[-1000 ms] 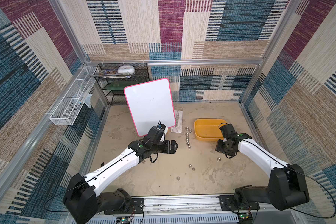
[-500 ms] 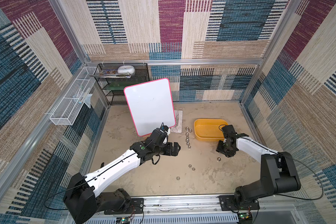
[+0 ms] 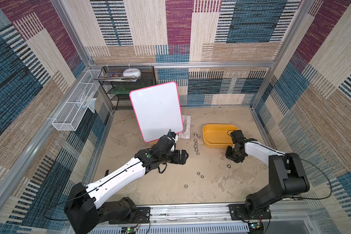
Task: Put the nuts on the desktop into the storage box
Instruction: Pick up the nut from the center of the board, then place the nut in the storage box.
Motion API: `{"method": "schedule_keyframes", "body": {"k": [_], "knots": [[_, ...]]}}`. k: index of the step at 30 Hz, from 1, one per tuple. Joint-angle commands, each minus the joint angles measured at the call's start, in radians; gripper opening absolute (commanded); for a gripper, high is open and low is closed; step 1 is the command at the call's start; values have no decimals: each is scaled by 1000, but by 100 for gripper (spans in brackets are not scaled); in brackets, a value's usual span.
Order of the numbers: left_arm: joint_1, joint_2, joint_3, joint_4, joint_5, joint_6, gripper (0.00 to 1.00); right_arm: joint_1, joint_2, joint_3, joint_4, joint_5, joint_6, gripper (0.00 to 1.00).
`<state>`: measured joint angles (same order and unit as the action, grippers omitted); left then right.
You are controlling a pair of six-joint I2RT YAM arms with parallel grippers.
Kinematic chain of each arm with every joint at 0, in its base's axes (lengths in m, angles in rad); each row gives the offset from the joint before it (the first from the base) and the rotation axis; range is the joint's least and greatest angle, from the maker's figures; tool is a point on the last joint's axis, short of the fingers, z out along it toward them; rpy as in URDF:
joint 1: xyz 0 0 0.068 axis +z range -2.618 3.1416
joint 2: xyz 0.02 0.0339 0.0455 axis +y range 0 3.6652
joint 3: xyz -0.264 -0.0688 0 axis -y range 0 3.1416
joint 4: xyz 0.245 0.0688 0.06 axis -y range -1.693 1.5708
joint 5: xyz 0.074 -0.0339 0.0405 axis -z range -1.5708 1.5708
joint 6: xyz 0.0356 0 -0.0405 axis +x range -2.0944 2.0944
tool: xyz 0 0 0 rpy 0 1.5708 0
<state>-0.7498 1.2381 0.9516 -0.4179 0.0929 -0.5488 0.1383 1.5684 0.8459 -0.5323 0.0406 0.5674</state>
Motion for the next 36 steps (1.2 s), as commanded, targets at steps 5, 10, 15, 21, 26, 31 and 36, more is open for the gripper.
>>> {"method": "schedule_keyframes", "body": {"k": [5, 10, 15, 21, 26, 31, 36], "knots": [[-3, 1, 12, -5, -13, 10, 100, 0, -79, 27, -69, 32, -1, 28], [-5, 3, 19, 2, -15, 22, 100, 0, -170, 113, -161, 62, -10, 27], [-5, 14, 37, 3, -9, 35, 100, -1, -150, 280, -207, 98, -37, 29], [-5, 12, 52, -2, -9, 43, 100, -29, 24, 469, -197, 98, -83, 30], [-5, -12, 43, -3, -28, 36, 100, -62, 167, 536, -145, 91, -101, 30], [-5, -29, 33, -2, -40, 41, 100, -87, 308, 615, -118, 73, -106, 30], [-6, -28, 47, -12, -48, 47, 100, -99, 443, 706, -123, 44, -109, 30]]}}
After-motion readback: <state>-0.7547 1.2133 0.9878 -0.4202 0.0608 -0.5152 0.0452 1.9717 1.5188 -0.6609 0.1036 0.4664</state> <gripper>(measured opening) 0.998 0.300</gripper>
